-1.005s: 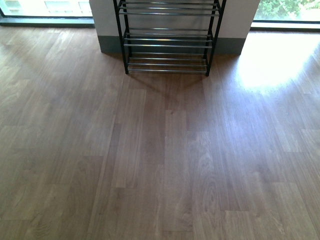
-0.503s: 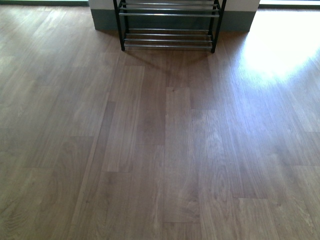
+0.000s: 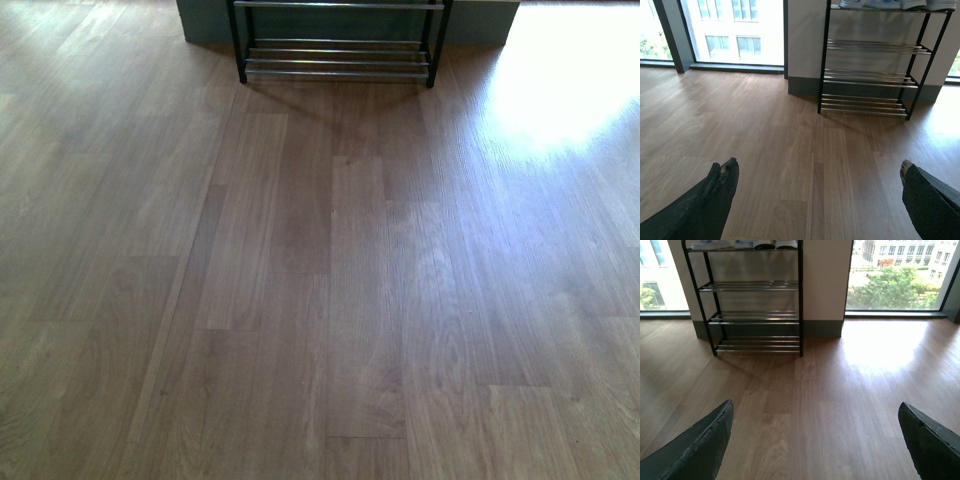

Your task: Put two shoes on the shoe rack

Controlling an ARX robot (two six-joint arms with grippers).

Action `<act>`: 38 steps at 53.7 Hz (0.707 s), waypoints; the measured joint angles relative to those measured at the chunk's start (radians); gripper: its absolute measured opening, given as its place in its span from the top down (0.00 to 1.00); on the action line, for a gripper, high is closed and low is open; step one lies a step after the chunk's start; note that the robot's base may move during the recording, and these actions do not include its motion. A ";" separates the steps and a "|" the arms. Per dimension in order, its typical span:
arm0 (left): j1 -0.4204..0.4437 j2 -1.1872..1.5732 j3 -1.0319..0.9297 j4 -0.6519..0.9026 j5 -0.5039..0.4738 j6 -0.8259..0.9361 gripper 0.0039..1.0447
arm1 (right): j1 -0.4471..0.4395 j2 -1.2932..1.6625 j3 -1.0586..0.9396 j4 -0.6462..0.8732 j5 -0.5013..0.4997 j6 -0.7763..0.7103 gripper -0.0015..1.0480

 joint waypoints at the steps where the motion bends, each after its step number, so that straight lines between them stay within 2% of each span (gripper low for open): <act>1: 0.000 0.000 0.000 0.000 0.000 0.000 0.09 | 0.000 0.000 0.000 0.000 0.000 0.000 0.09; 38: 0.000 0.000 0.000 0.000 0.000 0.000 0.09 | 0.000 0.000 0.000 0.000 0.000 0.000 0.09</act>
